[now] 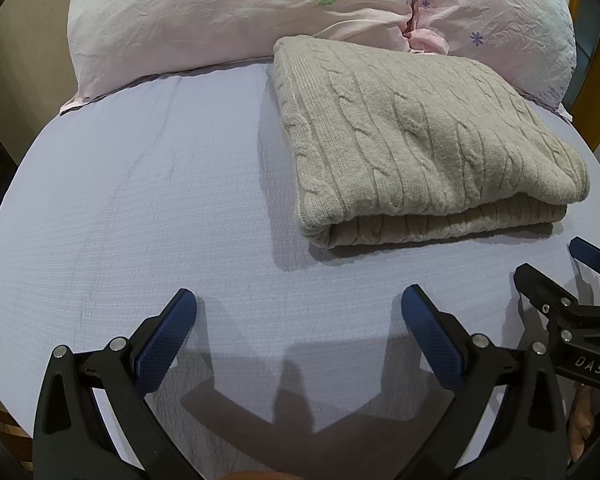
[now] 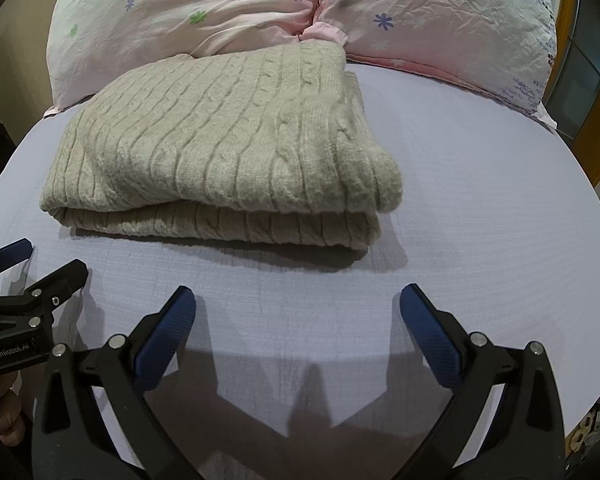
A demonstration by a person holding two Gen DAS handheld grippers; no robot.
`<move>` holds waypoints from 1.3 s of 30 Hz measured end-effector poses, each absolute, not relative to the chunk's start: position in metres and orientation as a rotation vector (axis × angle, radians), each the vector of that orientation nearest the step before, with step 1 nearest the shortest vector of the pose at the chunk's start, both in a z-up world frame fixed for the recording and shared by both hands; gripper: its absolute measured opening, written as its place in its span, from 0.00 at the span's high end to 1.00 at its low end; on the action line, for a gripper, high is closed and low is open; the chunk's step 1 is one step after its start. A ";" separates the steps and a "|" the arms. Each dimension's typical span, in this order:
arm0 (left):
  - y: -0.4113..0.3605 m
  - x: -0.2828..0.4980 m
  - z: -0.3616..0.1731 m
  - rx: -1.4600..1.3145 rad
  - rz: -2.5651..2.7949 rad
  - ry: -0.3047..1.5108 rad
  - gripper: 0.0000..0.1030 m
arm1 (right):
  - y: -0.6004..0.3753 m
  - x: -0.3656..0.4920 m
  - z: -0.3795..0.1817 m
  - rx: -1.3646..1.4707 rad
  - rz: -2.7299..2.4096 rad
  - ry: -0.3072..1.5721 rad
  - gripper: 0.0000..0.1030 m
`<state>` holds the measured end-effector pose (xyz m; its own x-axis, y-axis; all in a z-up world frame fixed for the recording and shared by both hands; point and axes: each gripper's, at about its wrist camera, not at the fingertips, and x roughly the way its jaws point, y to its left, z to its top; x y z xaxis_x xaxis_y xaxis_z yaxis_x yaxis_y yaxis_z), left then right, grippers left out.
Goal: Fold small clothes
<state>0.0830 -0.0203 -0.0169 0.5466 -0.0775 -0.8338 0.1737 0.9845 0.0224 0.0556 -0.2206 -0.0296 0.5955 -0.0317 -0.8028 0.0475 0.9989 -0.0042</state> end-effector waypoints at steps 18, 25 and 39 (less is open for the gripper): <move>-0.020 0.083 -0.017 0.107 -0.150 0.981 0.01 | -0.221 0.056 -0.030 0.018 -0.045 0.931 0.02; -0.018 0.083 -0.016 0.104 -0.146 0.976 0.01 | -0.221 0.056 -0.030 0.017 -0.044 0.931 0.02; -0.019 0.082 -0.016 0.103 -0.144 0.975 0.01 | -0.222 0.056 -0.029 0.018 -0.045 0.928 0.02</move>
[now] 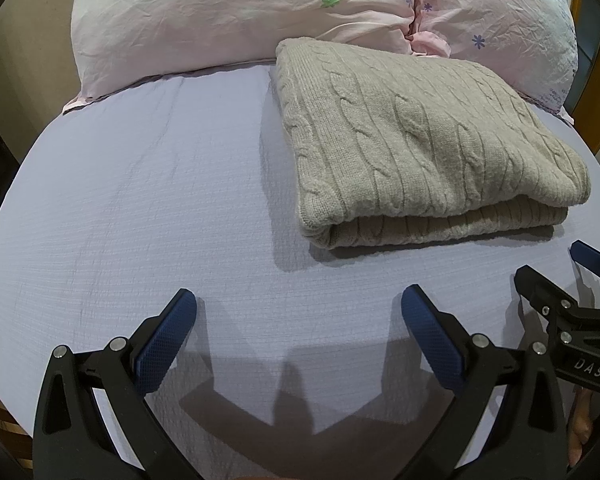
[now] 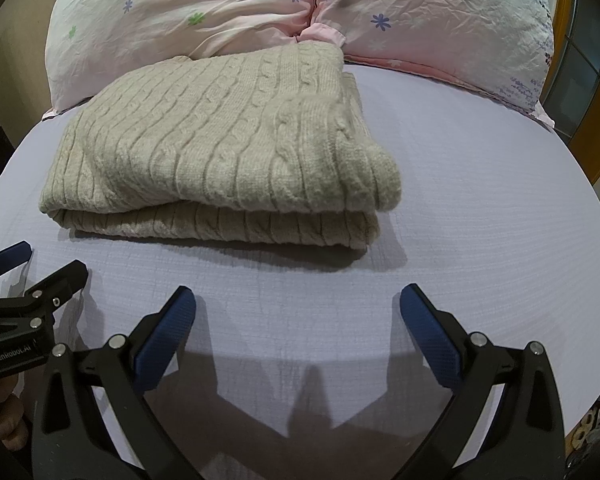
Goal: Fold small clothes
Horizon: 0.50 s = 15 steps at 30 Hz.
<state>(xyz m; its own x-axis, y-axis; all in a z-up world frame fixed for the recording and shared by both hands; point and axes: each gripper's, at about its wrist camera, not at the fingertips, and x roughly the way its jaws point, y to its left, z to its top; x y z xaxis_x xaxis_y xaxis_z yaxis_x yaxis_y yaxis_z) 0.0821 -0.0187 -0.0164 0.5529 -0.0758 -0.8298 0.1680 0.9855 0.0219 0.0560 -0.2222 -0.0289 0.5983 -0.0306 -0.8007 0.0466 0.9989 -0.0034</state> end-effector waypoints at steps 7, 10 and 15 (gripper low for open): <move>-0.018 0.083 -0.016 0.105 -0.147 0.971 0.01 | -0.222 0.056 -0.028 0.019 -0.045 0.928 0.02; -0.017 0.082 -0.016 0.105 -0.148 0.973 0.01 | -0.222 0.056 -0.028 0.019 -0.046 0.928 0.02; -0.015 0.082 -0.017 0.107 -0.150 0.969 0.01 | -0.222 0.056 -0.029 0.019 -0.046 0.927 0.02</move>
